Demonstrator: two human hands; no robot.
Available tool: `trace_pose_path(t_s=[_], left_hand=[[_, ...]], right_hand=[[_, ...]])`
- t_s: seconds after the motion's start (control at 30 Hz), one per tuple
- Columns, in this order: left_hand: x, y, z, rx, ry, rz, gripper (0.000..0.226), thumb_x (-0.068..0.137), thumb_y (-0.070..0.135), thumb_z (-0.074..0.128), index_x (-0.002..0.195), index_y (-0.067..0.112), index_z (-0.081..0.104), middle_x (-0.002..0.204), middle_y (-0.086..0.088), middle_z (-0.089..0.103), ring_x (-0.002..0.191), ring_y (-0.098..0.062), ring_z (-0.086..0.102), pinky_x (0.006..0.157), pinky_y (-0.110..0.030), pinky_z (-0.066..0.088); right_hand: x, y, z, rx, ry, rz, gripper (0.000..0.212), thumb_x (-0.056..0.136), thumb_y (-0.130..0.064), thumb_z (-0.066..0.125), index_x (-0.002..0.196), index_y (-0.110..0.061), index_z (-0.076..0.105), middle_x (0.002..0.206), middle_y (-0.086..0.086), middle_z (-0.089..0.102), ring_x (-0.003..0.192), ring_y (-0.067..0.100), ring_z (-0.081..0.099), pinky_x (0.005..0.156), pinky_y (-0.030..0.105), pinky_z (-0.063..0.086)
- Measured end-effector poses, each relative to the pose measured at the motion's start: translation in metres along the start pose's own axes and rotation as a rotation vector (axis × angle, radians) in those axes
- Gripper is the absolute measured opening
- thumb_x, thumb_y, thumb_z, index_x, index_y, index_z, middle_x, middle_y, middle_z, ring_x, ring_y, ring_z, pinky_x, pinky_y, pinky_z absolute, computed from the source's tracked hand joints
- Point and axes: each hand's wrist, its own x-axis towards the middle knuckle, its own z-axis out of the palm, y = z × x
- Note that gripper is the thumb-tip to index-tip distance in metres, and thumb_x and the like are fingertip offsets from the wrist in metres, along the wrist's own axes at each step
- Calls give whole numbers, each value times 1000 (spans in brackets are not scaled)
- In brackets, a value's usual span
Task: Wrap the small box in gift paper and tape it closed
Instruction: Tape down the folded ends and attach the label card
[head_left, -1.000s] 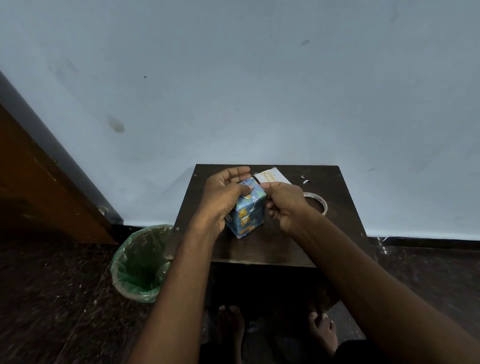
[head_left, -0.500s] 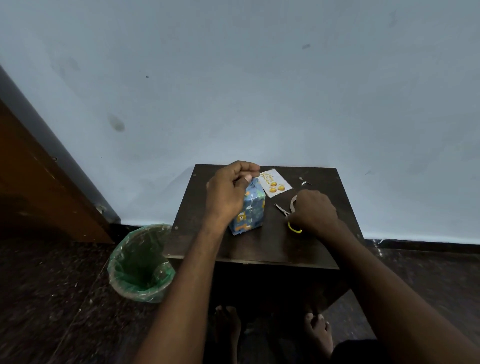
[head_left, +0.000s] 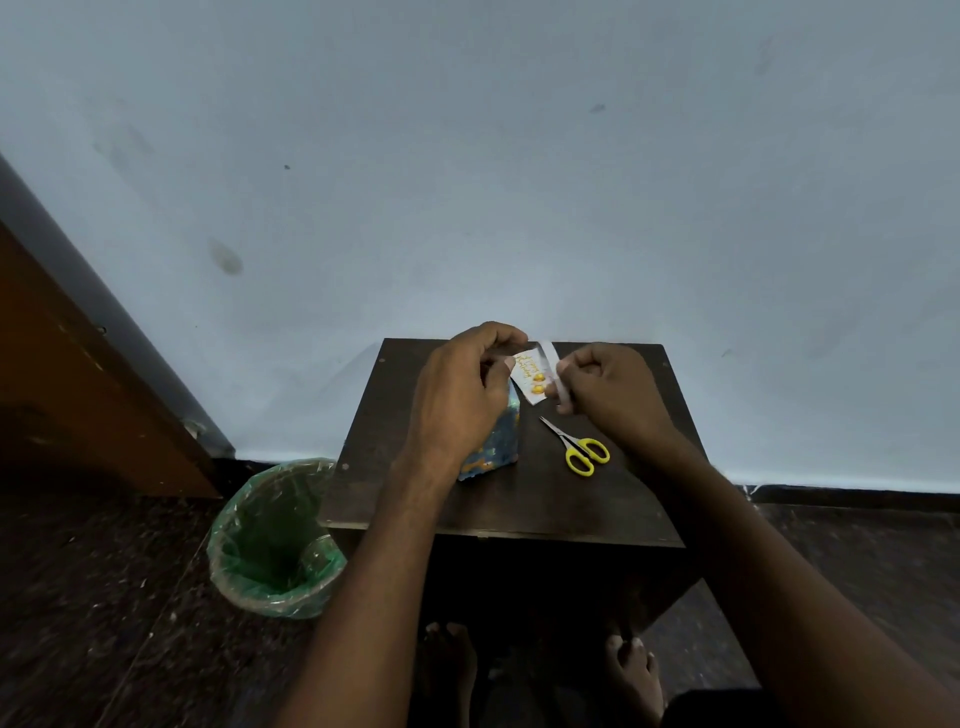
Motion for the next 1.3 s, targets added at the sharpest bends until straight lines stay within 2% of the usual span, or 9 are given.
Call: trace_pose_path(t_s=[0.07, 0.23, 0.4, 0.6, 0.73, 0.83, 1.07, 1.13, 1.3], left_hand=[[0, 0, 2, 3, 5, -18, 33, 93, 7, 69, 118, 28, 76, 110, 19, 75, 95, 1, 70, 85, -31, 61], [-2, 2, 3, -60, 8, -7, 37, 91, 21, 77, 127, 30, 76, 116, 17, 74, 95, -5, 72, 87, -39, 62], [-2, 6, 0, -117, 39, -37, 34, 93, 19, 78, 125, 30, 78, 113, 19, 77, 93, -5, 74, 85, -35, 62], [-1, 13, 0, -310, 40, -178, 15, 95, 27, 81, 106, 17, 85, 95, 9, 82, 93, -6, 77, 87, -29, 62], [0, 14, -1, -364, 52, -247, 18, 95, 34, 80, 101, 18, 86, 91, 7, 83, 94, -8, 78, 90, -33, 63], [0, 15, -2, -414, 60, -269, 17, 93, 31, 82, 99, 16, 85, 90, 5, 83, 93, -11, 79, 90, -36, 64], [0, 14, -1, -483, 68, -291, 9, 89, 24, 87, 92, 17, 83, 85, -6, 81, 83, -31, 80, 82, -58, 65], [1, 14, -1, -471, 79, -278, 9, 89, 25, 86, 92, 17, 83, 83, -6, 81, 80, -31, 79, 81, -55, 65], [0, 18, 1, -312, 199, -210, 3, 87, 18, 86, 86, 18, 84, 78, 9, 79, 74, -10, 75, 71, -22, 58]], right_hand=[[-8, -5, 4, 193, -38, -2, 17, 102, -12, 60, 90, -4, 70, 80, 13, 78, 83, 27, 78, 79, 42, 66], [-22, -14, 13, 351, -25, -49, 16, 101, -9, 64, 91, 2, 69, 82, 17, 78, 82, 26, 78, 69, 35, 65], [-25, -15, 12, 340, 3, -105, 15, 100, -10, 67, 90, 0, 70, 81, 13, 78, 80, 23, 78, 67, 36, 65], [-25, -13, 16, 387, 78, -92, 12, 98, -11, 68, 88, -5, 69, 81, 13, 78, 82, 27, 79, 71, 39, 65], [-26, -12, 21, 407, 110, -133, 11, 99, -10, 67, 91, -4, 68, 82, 11, 78, 83, 25, 79, 73, 34, 64], [-27, -11, 24, 395, 122, -170, 9, 99, -11, 67, 92, -5, 68, 84, 8, 79, 84, 23, 79, 80, 40, 65], [-33, -13, 32, 412, 126, -211, 9, 101, -11, 66, 95, -4, 65, 84, 10, 77, 85, 24, 79, 82, 44, 65], [-34, -12, 32, 425, 120, -196, 9, 101, -11, 66, 95, -4, 65, 83, 10, 77, 84, 25, 79, 83, 45, 65], [-34, -13, 29, 354, 124, -188, 6, 96, -10, 70, 99, -10, 65, 75, 7, 78, 75, 22, 78, 80, 51, 64]])
